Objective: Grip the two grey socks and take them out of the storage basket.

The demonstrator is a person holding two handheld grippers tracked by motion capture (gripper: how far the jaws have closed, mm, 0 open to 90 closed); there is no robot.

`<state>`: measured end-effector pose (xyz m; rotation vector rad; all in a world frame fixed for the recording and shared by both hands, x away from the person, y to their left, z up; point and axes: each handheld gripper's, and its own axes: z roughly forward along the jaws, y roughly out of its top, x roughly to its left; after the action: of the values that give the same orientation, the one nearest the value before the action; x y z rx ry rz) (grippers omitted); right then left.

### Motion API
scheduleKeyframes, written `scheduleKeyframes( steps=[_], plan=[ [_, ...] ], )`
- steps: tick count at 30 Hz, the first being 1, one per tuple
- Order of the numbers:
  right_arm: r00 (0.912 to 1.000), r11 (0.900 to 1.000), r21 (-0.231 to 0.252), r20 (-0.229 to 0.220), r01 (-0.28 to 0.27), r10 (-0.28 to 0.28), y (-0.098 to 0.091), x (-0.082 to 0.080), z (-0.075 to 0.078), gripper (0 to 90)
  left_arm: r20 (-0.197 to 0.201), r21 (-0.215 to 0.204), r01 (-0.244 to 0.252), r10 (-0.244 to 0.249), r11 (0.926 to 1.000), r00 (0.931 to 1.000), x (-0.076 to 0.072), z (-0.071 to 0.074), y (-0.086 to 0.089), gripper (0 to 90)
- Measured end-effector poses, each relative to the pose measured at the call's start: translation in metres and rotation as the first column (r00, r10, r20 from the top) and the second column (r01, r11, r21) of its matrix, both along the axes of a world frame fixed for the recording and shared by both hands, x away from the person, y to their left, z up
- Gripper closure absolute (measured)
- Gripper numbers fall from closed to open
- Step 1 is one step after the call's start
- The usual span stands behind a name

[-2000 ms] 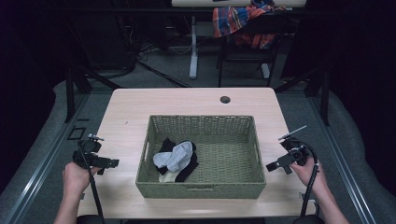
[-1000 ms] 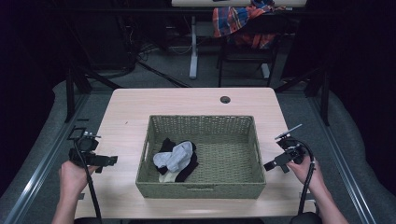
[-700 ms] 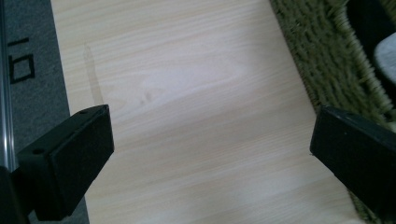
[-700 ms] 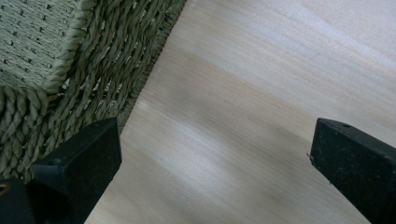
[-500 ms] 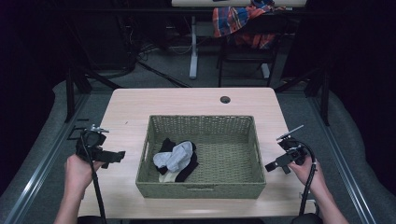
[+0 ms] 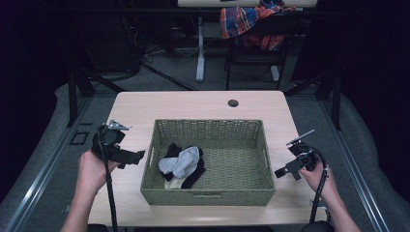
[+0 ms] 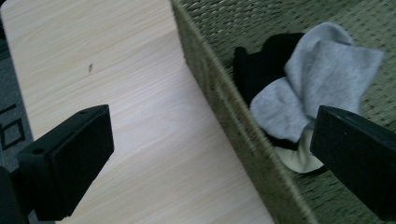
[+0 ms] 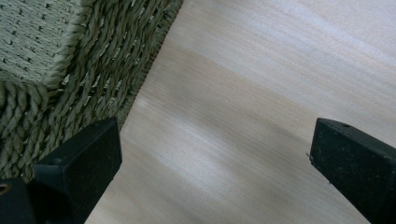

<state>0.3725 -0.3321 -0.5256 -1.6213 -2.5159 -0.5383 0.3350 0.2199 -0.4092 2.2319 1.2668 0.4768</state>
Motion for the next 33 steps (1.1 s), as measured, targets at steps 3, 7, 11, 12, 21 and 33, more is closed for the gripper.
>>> scheduleKeyframes(
  steps=[3,7,11,12,21,33],
  plan=[
    [0.9999,0.9998,0.012,0.006,0.013,-0.013,0.001,0.000,-0.002,2.2,-0.020,0.003,0.043,-0.043,0.9991,0.9989,0.003,0.003,-0.013,0.0],
    [0.9999,0.9998,0.011,0.002,0.016,-0.016,0.003,0.001,-0.003,2.2,-0.041,0.017,0.094,-0.093,0.9955,0.9949,0.008,0.004,-0.032,0.0],
    [0.9999,0.9999,0.001,-0.007,-0.012,0.012,0.003,0.003,-0.001,2.2,-0.049,0.035,0.137,-0.135,0.9900,0.9896,0.015,0.007,-0.047,0.0],
    [0.9998,0.9997,0.018,0.008,0.017,-0.017,0.004,0.002,-0.003,2.2,-0.052,0.035,0.144,-0.142,0.9890,0.9885,0.017,0.007,-0.051,0.0],
    [0.9998,0.9997,0.015,-0.004,0.021,-0.021,0.001,0.000,-0.003,2.2,-0.090,0.031,0.222,-0.218,0.9746,0.9717,0.026,-0.005,-0.083,0.0],
    [0.9999,1.0000,0.004,-0.013,-0.004,0.004,-0.001,0.001,-0.003,2.2,-0.202,0.107,0.290,-0.265,0.9511,0.9429,0.027,-0.038,-0.119,0.0]
  ],
)
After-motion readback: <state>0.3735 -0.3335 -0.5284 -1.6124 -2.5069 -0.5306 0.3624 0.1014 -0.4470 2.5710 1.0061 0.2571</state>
